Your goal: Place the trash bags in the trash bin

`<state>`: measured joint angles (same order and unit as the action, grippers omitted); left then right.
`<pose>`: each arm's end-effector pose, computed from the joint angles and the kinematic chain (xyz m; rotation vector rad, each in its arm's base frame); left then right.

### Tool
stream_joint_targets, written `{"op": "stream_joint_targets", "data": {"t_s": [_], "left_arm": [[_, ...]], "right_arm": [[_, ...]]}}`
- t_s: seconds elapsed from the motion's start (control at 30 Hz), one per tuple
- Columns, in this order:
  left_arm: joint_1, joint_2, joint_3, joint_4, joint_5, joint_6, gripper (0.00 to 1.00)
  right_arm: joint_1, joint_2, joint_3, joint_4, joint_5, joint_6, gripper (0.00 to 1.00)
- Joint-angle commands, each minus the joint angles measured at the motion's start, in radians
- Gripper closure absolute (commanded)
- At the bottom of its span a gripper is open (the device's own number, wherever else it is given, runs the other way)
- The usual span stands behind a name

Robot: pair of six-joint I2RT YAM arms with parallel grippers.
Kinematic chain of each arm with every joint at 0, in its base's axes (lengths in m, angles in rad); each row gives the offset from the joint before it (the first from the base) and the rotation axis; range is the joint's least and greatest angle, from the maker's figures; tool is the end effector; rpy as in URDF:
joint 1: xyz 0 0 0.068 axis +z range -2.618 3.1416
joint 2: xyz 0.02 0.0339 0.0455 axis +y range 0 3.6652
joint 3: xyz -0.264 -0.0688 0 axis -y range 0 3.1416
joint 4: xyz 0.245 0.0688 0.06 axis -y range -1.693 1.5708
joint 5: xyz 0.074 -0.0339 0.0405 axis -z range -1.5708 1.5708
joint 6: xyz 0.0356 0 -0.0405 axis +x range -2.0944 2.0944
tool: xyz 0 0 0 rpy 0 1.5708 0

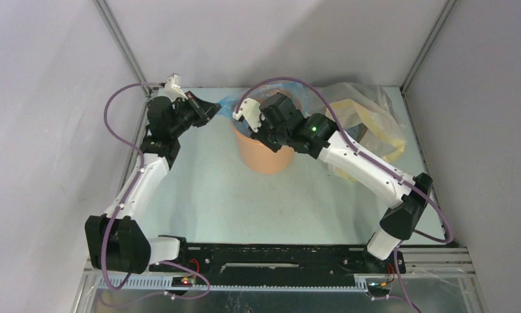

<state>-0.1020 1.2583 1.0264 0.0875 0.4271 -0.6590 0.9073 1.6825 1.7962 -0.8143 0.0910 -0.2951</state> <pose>0.2933 -0.0448 0.3515 -0.1665 1.7843 -0.9205 0.2302 0.2893 0.3927 -1.2482 1.9050 0.2201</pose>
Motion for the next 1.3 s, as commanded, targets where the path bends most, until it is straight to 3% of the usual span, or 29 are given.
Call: {"op": "stream_joint_targets", "data": {"t_s": [0.0, 0.1, 0.2, 0.53, 0.93, 1.17, 1.27], "left_arm": [[0.005, -0.009, -0.017, 0.038, 0.024, -0.018, 1.0], [0.007, -0.015, -0.025, 0.037, 0.019, -0.015, 1.0], [0.007, -0.015, -0.031, 0.036, 0.019, -0.016, 1.0], [0.025, -0.016, -0.091, 0.045, 0.0, -0.018, 1.0], [0.026, 0.103, -0.104, 0.087, -0.006, -0.005, 1.0], [0.026, 0.146, -0.094, 0.127, 0.003, -0.011, 1.0], [0.026, 0.157, -0.076, 0.121, 0.003, -0.005, 1.0]], "right_arm": [[0.016, -0.057, -0.012, 0.036, 0.03, 0.011, 0.94], [0.023, -0.074, -0.035, 0.04, 0.017, 0.016, 0.93], [0.024, -0.081, -0.056, 0.043, -0.018, 0.025, 1.0], [0.029, -0.062, -0.146, 0.098, -0.06, 0.068, 0.98], [-0.018, -0.016, -0.187, 0.111, -0.102, 0.112, 0.96], [-0.04, -0.018, -0.222, 0.137, -0.125, 0.129, 0.89], [-0.044, -0.023, -0.213, 0.127, -0.13, 0.134, 0.8]]}}
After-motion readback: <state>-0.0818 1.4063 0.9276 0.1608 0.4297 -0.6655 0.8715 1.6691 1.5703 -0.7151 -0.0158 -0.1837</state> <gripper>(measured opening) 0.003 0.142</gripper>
